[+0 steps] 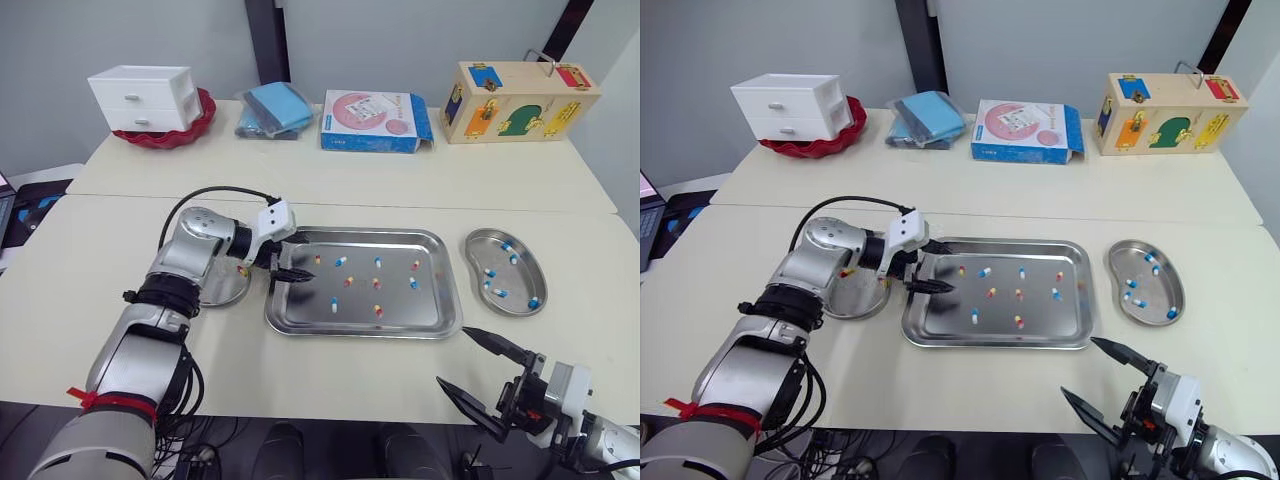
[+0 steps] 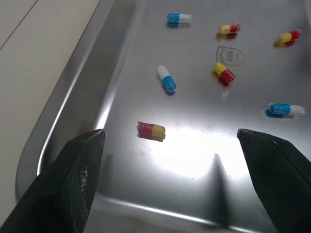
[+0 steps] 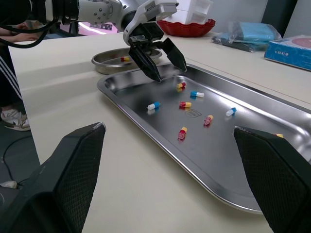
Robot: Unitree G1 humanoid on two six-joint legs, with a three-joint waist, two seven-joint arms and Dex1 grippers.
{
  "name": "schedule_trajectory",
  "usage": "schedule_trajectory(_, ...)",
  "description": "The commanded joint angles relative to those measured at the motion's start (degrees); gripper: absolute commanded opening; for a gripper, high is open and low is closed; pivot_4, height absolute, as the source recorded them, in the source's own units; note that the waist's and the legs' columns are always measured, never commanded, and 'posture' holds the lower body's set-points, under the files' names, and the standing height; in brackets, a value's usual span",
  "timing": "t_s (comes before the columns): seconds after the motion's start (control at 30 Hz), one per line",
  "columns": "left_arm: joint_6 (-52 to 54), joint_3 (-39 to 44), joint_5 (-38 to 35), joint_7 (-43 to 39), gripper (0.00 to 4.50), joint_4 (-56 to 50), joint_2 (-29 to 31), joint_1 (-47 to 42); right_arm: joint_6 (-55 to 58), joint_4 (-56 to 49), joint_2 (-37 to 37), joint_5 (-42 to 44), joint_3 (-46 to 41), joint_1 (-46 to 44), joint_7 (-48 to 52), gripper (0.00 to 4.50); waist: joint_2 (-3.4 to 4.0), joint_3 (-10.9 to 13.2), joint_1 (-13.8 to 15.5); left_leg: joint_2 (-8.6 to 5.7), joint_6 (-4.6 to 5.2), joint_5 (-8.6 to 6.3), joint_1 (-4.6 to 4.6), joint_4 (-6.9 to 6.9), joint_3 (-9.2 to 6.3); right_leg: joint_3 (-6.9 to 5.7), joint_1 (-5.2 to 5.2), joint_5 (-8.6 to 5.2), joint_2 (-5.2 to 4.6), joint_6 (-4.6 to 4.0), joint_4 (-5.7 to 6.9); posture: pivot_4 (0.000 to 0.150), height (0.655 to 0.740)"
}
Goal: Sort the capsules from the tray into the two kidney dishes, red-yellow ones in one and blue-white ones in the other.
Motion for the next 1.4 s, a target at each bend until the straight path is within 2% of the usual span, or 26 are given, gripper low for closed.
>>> schedule_trajectory(0.03, -1.99, -0.80, 2.15, 0.35, 4.50, 3.06, -1.17, -2.51, -0.91, -1.50, -0.55, 0.75, -0.32, 0.46, -0.93, 4.43, 0.00, 0.00, 0.01, 0.00, 0.00, 0.00, 0.00, 0.00, 0.00, 0.00, 0.00, 0.00, 0.00, 0.00, 0.00, 0.150, 0.7400)
schedule_trajectory(0.27, -3.25, -1.69, 5.30, 0.41, 4.50, 8.63, -3.46, -4.78, -0.80, -2.22, -0.98, 0.88, -0.40, 1.32, -2.32, 4.43, 0.00, 0.00, 0.00, -0.01, 0.00, 0.00, -0.01, 0.00, -0.01, -0.01, 0.00, 0.00, 0.00, 0.00, 0.00, 0.150, 0.7400)
schedule_trajectory(0.37, -4.07, -1.74, 6.44, 0.70, 3.96, 9.96, -3.76, -5.23, -0.71, -2.64, -1.00, 0.85, -0.32, 1.61, -2.92, 4.50, 0.00, 0.00, -0.01, -0.01, 0.00, 0.00, 0.01, 0.01, -0.02, -0.01, 0.02, 0.00, 0.00, 0.00, 0.01, 0.150, 0.7400)
schedule_trajectory(0.5, -4.24, -1.31, 6.69, 0.27, 2.58, 10.63, -4.29, -5.58, -0.73, -2.92, -1.02, 0.72, -0.12, 1.86, -3.69, 4.50, 0.00, -0.01, -0.01, -0.02, 0.00, 0.00, 0.02, 0.00, -0.02, 0.00, 0.04, 0.00, 0.00, 0.00, 0.01, 0.150, 0.7400)
schedule_trajectory(0.73, -4.73, -1.34, 7.16, 0.49, 0.44, 10.68, -4.56, -5.44, -0.49, -3.17, -1.43, 0.60, 0.07, 1.80, -4.51, 4.50, 0.00, -0.01, -0.01, -0.02, 0.00, 0.00, 0.03, 0.01, -0.02, -0.01, 0.05, 0.00, 0.00, 0.00, 0.01, 0.150, 0.7400)
schedule_trajectory(1.1, -4.79, -0.41, 6.10, -1.67, 0.35, 8.15, -3.72, -4.19, -0.39, -3.52, -2.15, 1.01, 0.07, 1.75, -4.70, 4.50, 0.01, -0.02, -0.01, -0.01, 0.00, 0.00, 0.06, 0.01, -0.02, -0.01, 0.08, 0.00, 0.00, 0.00, 0.02, 0.150, 0.7400)
schedule_trajectory(1.2, -1.47, 1.02, 4.05, -3.38, 0.35, 3.88, -2.31, -3.35, -0.16, -4.20, -2.90, 1.56, 0.07, 2.13, -4.07, 4.50, 0.01, -0.02, -0.02, -0.01, 0.00, 0.00, 0.05, 0.01, -0.02, -0.01, 0.08, 0.00, 0.00, 0.00, 0.03, 0.150, 0.7400)
schedule_trajectory(1.4, 11.60, 5.10, -0.33, -5.31, 0.35, -15.21, 7.31, 4.03, -0.98, -5.01, -6.85, 1.71, 1.15, 2.90, 0.11, 4.50, 0.02, -0.02, -0.84, 0.04, 0.00, 0.01, 0.06, -0.02, -0.03, -0.01, 0.07, 0.00, 0.01, 0.00, 0.03, 0.150, 0.7400)
